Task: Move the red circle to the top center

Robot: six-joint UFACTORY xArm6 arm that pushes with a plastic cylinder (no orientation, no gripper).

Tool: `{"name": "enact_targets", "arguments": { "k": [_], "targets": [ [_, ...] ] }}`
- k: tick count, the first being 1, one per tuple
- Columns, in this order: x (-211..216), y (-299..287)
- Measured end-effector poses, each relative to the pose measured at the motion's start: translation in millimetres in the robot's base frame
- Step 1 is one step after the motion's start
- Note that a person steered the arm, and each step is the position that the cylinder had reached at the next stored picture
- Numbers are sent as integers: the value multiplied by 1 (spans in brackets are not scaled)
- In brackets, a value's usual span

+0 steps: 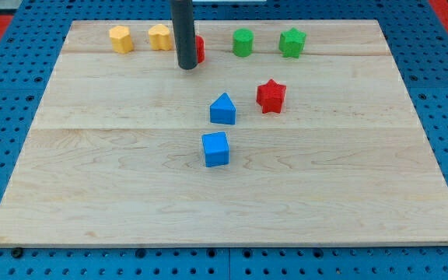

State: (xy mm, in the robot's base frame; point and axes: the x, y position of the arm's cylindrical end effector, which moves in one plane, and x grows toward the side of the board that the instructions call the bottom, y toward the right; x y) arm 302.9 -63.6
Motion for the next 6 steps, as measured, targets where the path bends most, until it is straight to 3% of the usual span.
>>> {"name": "enact_targets", "arguments": {
  "k": [2,5,6],
  "targets": [
    [-26,0],
    [-15,20],
    [-32,20]
  ]
}}
